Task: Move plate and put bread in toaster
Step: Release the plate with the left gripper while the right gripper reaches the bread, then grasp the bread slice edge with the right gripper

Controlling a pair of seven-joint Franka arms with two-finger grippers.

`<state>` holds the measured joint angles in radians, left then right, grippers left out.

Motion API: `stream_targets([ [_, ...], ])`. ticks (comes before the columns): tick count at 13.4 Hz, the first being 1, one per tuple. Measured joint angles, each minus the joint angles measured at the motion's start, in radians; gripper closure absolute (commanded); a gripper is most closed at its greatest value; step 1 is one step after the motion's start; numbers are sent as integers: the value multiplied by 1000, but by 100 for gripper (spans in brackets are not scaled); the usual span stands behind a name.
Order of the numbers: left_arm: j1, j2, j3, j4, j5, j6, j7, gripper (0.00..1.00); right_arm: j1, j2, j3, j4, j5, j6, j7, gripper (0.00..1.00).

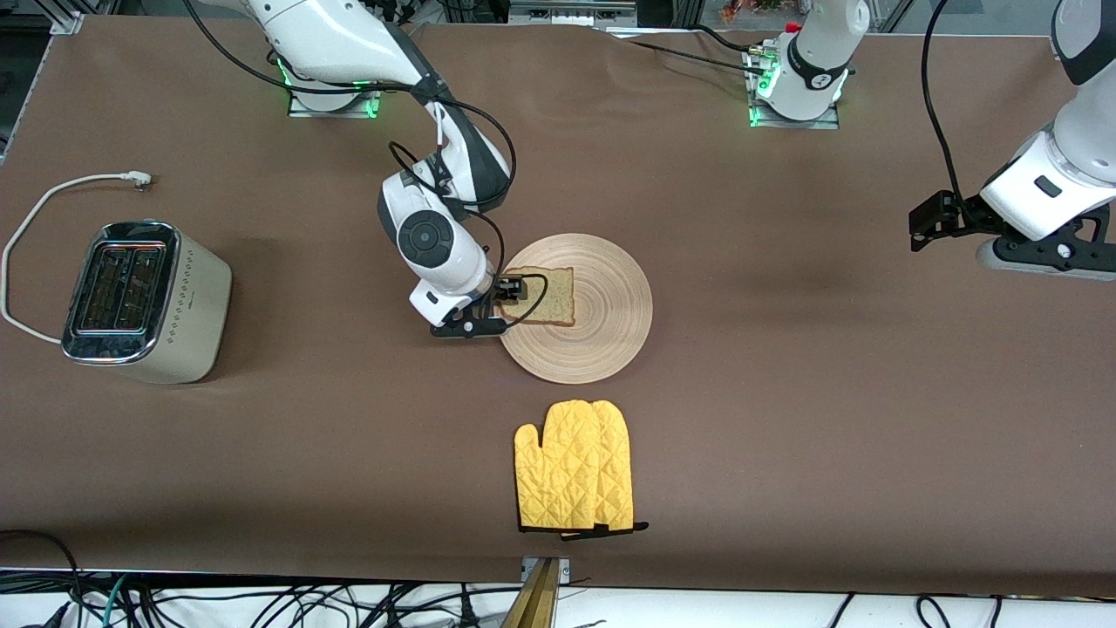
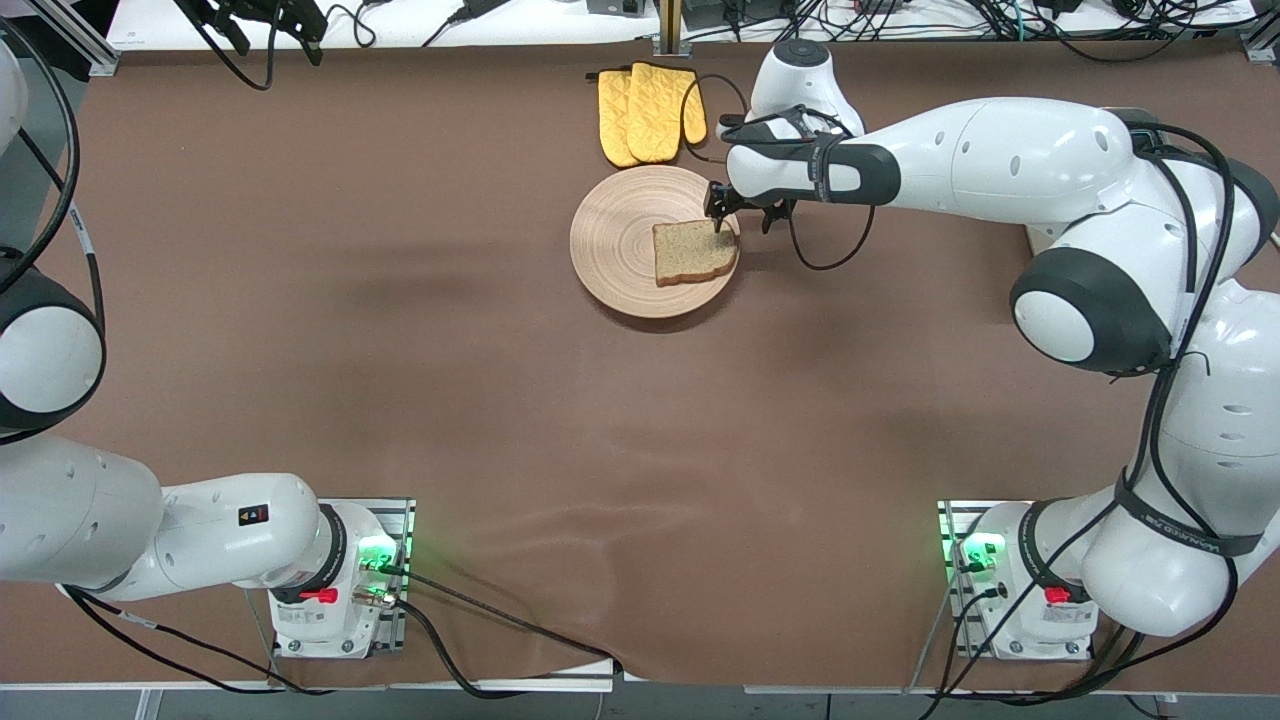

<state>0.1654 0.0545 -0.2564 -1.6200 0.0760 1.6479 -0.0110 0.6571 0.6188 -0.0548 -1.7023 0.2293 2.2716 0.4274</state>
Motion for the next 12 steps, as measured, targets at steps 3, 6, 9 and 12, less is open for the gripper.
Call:
stream_targets([
  [3, -90, -8, 64, -9, 0, -2, -119, 0, 1, 0, 0, -14, 1, 8, 0, 51],
  [6, -149, -14, 113, -10, -14, -3, -163, 0, 11, 0, 3, -15, 3, 24, 15, 61],
  [9, -152, -26, 135, -32, -61, -4, -166, 0, 25, 0, 3, -18, 3, 40, 35, 75],
  [12, -152, -42, 155, -53, -78, -3, -166, 0, 27, 0, 3, -20, 4, 48, 39, 100],
])
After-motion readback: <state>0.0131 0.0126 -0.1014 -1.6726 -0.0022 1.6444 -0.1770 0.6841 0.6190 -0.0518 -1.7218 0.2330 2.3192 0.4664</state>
